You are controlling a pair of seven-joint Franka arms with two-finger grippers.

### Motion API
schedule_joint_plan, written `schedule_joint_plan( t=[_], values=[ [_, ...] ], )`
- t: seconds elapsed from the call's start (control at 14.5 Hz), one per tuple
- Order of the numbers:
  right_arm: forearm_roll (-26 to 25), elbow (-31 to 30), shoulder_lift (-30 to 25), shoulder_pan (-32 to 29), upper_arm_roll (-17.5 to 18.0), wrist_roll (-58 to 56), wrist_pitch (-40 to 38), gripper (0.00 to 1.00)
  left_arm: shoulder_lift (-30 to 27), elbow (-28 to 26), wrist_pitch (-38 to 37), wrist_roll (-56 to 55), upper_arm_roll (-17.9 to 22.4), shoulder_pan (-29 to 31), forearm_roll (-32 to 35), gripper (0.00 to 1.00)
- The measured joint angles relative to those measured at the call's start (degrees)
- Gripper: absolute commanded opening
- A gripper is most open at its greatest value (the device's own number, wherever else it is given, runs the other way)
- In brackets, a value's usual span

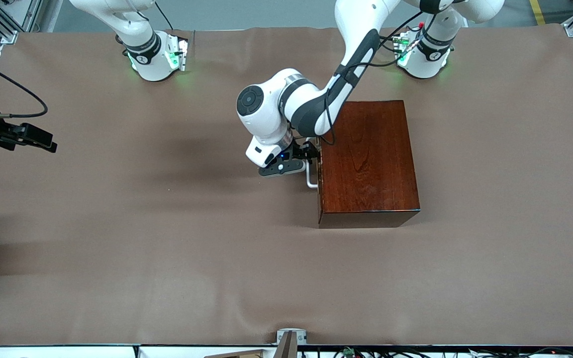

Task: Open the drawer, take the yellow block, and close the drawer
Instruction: 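Pull the drawer open by its handle with the left gripper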

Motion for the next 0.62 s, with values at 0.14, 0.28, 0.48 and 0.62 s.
schedule_joint_plan(
  t=[0.14,0.28,0.48,0.62],
  values=[
    [0.0,0.0,0.0,0.0,0.0,0.0,0.0,1.00,0.0,0.1,1.9,-0.7,0.1,0.1,-2.2,1.00],
    [0.0,0.0,0.0,0.0,0.0,0.0,0.0,1.00,0.0,0.2,3.8,-1.1,0.1,0.1,-3.7,1.00],
    [0.0,0.0,0.0,0.0,0.0,0.0,0.0,1.00,0.0,0.2,6.4,-1.5,-0.1,0.1,-5.5,1.00],
    [0.0,0.0,0.0,0.0,0.0,0.0,0.0,1.00,0.1,0.2,7.1,-2.1,-0.2,0.0,-5.7,1.00]
  ],
)
